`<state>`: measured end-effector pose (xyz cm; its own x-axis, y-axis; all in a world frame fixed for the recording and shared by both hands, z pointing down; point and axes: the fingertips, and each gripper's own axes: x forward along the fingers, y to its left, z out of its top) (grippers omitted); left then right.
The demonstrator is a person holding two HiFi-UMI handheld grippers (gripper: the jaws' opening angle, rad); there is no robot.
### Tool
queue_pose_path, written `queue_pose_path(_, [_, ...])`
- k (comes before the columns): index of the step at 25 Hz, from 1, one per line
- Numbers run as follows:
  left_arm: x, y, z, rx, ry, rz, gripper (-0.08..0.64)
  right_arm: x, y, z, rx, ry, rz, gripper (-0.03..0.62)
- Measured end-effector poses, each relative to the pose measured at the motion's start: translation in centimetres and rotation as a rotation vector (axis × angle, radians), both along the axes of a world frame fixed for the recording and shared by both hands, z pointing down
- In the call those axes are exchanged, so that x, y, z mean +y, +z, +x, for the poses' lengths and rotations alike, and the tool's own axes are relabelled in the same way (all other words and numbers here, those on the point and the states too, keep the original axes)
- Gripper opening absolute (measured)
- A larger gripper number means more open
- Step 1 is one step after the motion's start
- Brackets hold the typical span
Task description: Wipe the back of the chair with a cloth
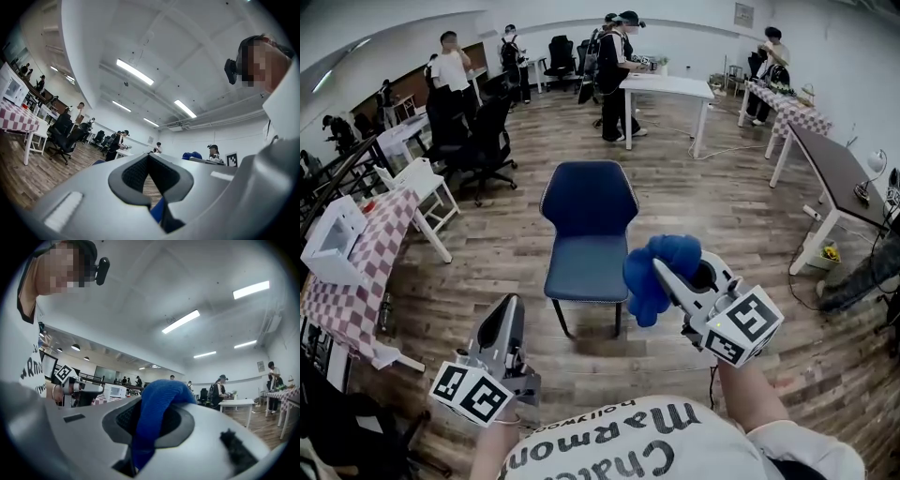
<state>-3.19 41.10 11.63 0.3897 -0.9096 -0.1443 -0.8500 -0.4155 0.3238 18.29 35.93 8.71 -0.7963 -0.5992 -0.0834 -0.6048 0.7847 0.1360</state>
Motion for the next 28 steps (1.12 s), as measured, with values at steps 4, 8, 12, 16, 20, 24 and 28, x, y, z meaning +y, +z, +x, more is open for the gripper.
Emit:
queue_pose_path(4, [-2.7,0.0,0.7,0.0,0.001,-0.013,0.009,-2.0,0.2,0.4,-0.032,-0.017,-0.011,0.064])
queue_pose_path(8, [-4.9,0.3,1.0,-0.006,0.013,-0.022,0.008,-4.0,1.0,0.8,-0.084,-0.028,-0.038,0.064])
queue_pose_path(12, [-5.9,0.4,1.3,0.009,0.0,-0.018,0.008,-5.4,1.5,0.9,-0.025,-0.036,-0.023,0.064])
queue_pose_path(16, [-6.5,0.8,0.8,0.014,-0.017,-0.034,0.009,-6.6,2.2,0.4,-0.018,-0.047,-0.044,0.064])
queue_pose_path(20, [-7.2,1.0,0.0,0.033,-0.027,-0.053,0.009,-7.5,2.3,-1.0,0.013,-0.054,-0.04,0.064])
queue_pose_path(24, [-8.0,1.2,-0.3,0.014,-0.012,-0.053,0.009,-8.3,2.4,-1.9,-0.006,-0.054,-0.047,0.064])
queue_pose_path(28, [-10.0,1.7,-1.1,0.025,-0.002,-0.049,0.009,-9.4,2.9,-2.5,-0.022,-0.046,-0.059,0.064])
